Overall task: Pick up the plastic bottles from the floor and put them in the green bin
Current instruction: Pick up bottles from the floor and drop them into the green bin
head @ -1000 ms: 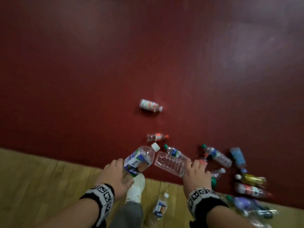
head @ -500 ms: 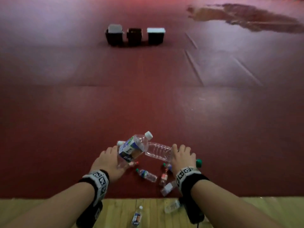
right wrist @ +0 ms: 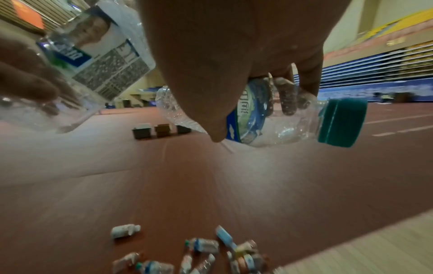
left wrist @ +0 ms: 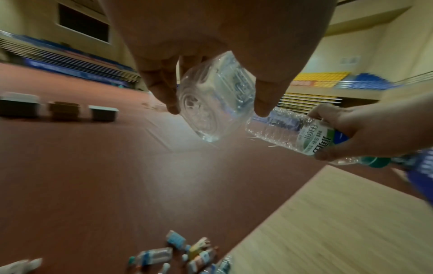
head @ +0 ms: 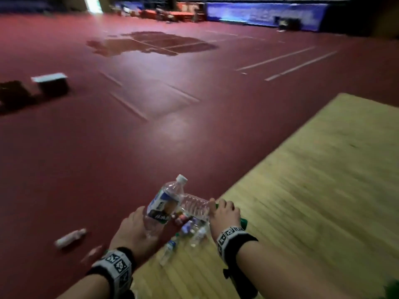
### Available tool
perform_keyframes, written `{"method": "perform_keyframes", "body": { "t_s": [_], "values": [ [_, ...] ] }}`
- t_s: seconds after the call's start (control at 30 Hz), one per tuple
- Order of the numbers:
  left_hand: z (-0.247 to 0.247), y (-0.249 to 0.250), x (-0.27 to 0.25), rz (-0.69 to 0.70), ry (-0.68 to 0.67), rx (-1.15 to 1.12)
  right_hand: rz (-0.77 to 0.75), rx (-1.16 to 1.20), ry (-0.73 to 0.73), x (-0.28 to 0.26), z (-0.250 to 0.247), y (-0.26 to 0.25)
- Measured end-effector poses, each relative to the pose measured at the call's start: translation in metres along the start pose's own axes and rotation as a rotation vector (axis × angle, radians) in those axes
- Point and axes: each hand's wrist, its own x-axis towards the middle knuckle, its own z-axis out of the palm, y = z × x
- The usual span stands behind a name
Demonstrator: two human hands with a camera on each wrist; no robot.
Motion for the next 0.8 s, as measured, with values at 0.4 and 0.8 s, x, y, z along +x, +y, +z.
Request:
{"method": "perform_keyframes", "body": {
  "t_s": [0.4, 0.8],
  "values": [
    [0.146, 0.276, -0.094, 0.632, -0.341, 0.358, 0.645, 0.169, -0.191, -0.225, 0.139, 0.293],
    [0.358, 0.612, -0.197, 0.922, -0.704, 0.582, 1.017, 0.377, -0.373, -0.442, 0.265, 0.536]
  ]
}}
